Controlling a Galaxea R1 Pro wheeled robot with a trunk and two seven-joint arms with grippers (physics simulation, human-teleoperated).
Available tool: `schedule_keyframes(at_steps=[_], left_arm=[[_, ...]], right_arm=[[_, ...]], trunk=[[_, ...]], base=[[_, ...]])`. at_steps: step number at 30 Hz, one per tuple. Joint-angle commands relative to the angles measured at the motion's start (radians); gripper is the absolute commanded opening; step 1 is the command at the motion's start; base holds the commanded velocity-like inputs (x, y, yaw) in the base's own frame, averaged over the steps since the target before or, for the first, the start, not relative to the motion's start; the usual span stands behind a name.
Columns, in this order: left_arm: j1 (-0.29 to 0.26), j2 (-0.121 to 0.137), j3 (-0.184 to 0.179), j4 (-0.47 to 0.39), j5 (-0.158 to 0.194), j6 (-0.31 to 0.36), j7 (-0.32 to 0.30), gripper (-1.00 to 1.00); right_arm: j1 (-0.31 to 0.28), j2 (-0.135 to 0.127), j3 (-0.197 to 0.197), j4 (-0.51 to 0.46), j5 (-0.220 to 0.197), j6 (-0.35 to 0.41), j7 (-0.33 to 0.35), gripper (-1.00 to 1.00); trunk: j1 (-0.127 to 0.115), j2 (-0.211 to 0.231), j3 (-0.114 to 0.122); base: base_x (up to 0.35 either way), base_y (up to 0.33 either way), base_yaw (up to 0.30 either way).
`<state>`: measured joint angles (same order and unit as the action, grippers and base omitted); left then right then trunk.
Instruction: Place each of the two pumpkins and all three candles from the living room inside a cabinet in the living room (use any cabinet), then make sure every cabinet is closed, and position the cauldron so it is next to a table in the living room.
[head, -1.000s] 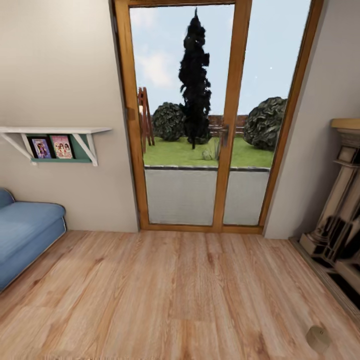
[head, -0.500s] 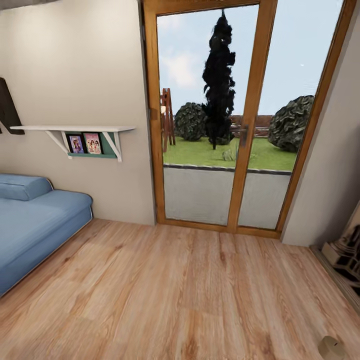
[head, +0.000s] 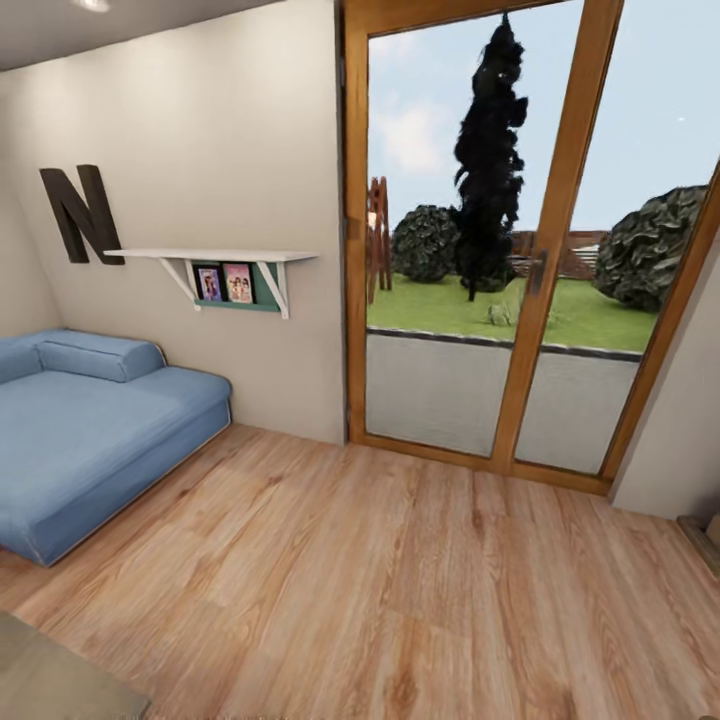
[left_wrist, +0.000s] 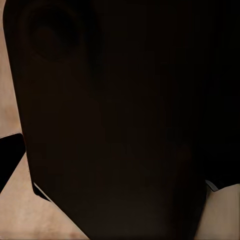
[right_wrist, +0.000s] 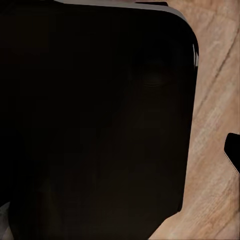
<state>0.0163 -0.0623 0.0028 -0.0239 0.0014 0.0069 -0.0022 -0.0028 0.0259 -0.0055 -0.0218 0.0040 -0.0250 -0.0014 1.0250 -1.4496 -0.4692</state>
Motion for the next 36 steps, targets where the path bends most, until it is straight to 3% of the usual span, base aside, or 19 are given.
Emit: schedule_keyframes(at_steps=[1, 9, 26, 36], left_arm=[[0.001, 0.000, 0.000, -0.002, 0.000, 0.001, 0.000, 1.00], [0.001, 0.001, 0.000, -0.002, 0.000, 0.001, -0.001, 1.00], [0.001, -0.001, 0.000, -0.002, 0.000, 0.001, 0.000, 1.00], [0.001, -0.015, 0.002, -0.002, 0.000, 0.001, -0.001, 1.00]], right_arm=[[0.000, 0.000, -0.001, 0.000, 0.000, -0.003, 0.000, 1.00], [0.000, -0.001, -0.001, 0.000, 0.000, -0.002, 0.000, 1.00], [0.000, 0.000, -0.001, 0.000, 0.000, -0.002, 0.000, 1.00], [0.000, 0.000, -0.001, 0.000, -0.001, -0.002, 0.000, 1.00]], trunk=[[0.000, 0.000, -0.001], [0.000, 0.000, -0.001], [0.000, 0.000, -0.001], [0.000, 0.000, -0.001]], base=[[-0.001, -0.001, 0.280], [-0.059, 0.007, 0.280], [-0.225, 0.062, 0.280], [-0.039, 0.002, 0.280]])
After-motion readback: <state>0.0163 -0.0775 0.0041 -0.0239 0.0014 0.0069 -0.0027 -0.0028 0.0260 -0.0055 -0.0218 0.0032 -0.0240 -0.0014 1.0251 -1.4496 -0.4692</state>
